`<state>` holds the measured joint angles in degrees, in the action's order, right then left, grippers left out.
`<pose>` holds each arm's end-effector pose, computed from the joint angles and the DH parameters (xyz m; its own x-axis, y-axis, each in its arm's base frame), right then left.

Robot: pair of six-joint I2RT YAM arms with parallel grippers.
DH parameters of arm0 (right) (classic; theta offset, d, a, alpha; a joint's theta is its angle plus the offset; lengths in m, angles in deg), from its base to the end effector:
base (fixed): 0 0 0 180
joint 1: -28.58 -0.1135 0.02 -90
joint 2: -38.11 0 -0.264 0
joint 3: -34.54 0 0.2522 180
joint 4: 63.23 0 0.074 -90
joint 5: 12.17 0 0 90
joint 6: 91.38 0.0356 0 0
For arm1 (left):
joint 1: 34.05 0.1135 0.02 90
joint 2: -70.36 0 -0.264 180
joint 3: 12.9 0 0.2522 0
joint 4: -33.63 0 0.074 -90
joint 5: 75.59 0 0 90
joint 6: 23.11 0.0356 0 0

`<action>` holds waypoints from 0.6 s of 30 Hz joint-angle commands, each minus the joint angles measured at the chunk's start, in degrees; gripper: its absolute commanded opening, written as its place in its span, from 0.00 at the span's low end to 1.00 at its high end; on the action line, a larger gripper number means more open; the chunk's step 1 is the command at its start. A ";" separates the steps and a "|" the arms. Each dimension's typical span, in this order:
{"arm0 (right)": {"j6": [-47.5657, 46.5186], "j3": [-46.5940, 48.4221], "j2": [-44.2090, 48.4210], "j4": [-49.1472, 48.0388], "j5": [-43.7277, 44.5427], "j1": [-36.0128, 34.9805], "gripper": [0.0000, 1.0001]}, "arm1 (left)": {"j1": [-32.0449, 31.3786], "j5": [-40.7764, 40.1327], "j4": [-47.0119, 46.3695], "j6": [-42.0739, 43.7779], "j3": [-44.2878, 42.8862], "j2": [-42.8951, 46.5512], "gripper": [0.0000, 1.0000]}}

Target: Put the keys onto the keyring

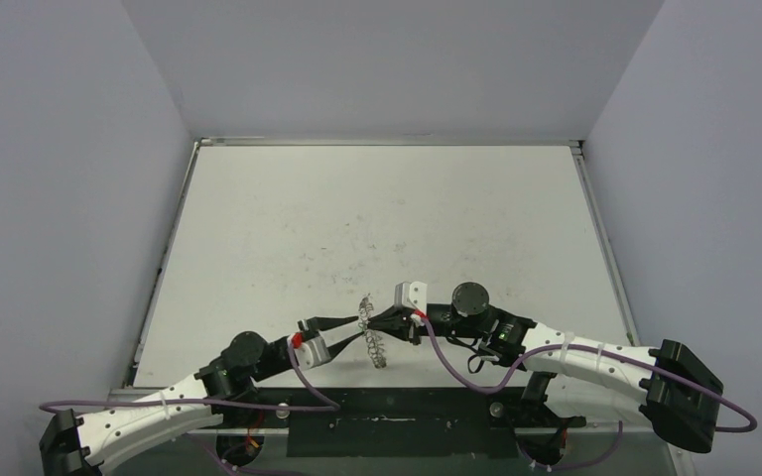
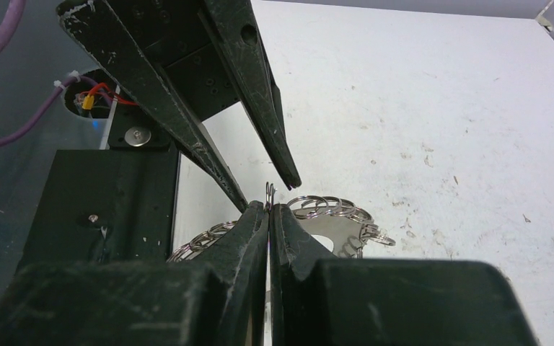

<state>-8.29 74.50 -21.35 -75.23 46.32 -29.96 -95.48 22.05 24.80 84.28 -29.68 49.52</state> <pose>0.1026 0.2034 0.2431 0.0524 -0.1109 -0.9925 -0.9986 -0.0105 -0.0516 0.0598 -0.1197 0.1987 0.3170 0.0372 -0.9477 0.8792 0.3631 0.3084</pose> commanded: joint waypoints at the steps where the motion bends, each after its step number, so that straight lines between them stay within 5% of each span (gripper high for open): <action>1: 0.48 1.25 1.02 -6.21 -2.05 0.05 0.00 | -0.04 -0.40 -6.78 -1.56 -0.66 -0.79 0.30; 9: 0.81 1.40 0.49 -6.45 -2.77 0.06 0.00 | -0.07 1.70 -12.09 -1.62 -1.86 -5.61 0.25; 15: 0.77 1.58 0.02 -6.37 -2.95 0.07 0.00 | -0.08 3.43 -12.97 -1.58 -2.59 -8.22 0.02; 18: 0.60 1.49 -0.20 -6.09 -2.89 0.07 0.00 | -0.05 4.10 -13.33 -1.68 -2.75 -8.24 0.02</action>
<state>-7.94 74.50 -21.46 -75.51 45.18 -29.87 -95.46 23.82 15.62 83.56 -29.71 41.54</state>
